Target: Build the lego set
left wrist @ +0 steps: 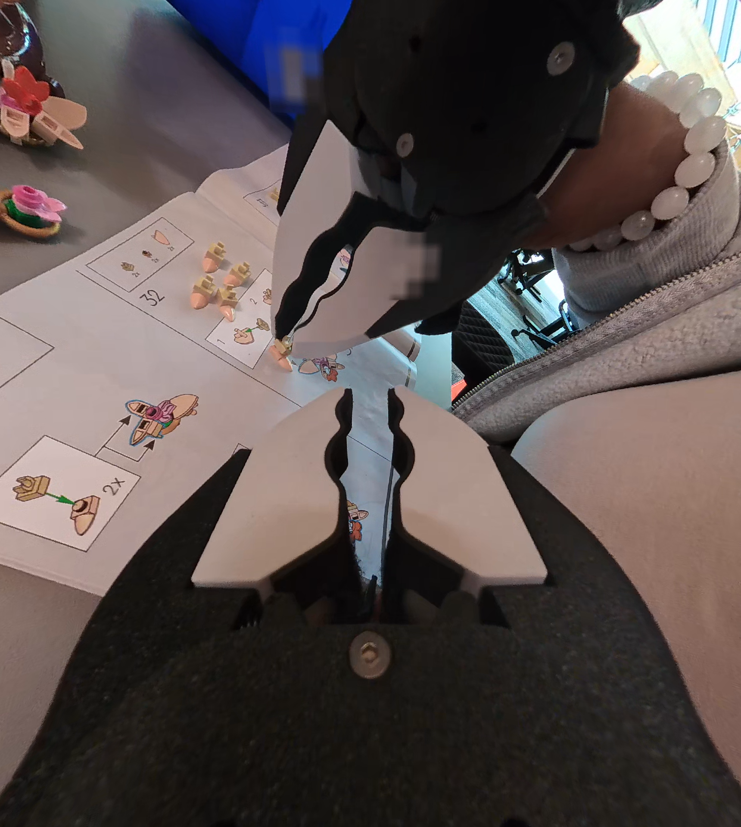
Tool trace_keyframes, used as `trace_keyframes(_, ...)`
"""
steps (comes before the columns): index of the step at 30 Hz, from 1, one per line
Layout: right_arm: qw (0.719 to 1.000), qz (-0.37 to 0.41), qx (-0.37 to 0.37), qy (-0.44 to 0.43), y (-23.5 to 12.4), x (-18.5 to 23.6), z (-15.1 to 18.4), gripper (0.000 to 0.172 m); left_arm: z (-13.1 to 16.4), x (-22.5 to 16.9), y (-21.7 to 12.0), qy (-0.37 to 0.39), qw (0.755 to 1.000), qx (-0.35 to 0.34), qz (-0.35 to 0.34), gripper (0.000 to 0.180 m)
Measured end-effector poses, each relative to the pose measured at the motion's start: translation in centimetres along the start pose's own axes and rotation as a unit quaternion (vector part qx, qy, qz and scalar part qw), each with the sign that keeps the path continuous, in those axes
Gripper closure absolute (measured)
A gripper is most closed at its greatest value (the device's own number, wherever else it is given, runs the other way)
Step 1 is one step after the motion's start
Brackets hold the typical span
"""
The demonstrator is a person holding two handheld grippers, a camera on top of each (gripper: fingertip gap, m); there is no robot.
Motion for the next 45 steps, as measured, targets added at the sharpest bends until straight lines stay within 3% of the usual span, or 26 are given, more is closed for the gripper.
trace_keyframes(27, 0.999, 0.002, -0.023, -0.047, -0.5, 0.4, -0.1, 0.160, 0.0, 0.0, -0.1, -0.003, 1.000, -0.006, 0.005, 0.165)
trace_keyframes(32, 0.993, -0.020, -0.119, 0.013, -1.2, -0.4, 1.3, 0.160, 0.0, 0.0, -0.2, -0.004, 1.000, -0.007, 0.006, 0.165)
trace_keyframes(37, 0.956, -0.091, -0.258, 0.106, -0.4, -0.7, 3.4, 0.161, 0.0, 0.1, -0.2, -0.004, 1.000, -0.007, 0.006, 0.165)
trace_keyframes(45, 0.959, -0.057, -0.267, 0.078, 1.4, 0.0, 4.0, 0.164, 0.0, 0.1, -0.1, -0.005, 1.000, -0.001, 0.001, 0.165)
Point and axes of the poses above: each gripper's, where its closed fingertips meet, y out along the fingers, z out of its underside, x = y × z across the jaws, the point moved 9 cm from there along -y, back along the fingers, and after that the axes turned 12 degrees about y, right-handed, at the moved point
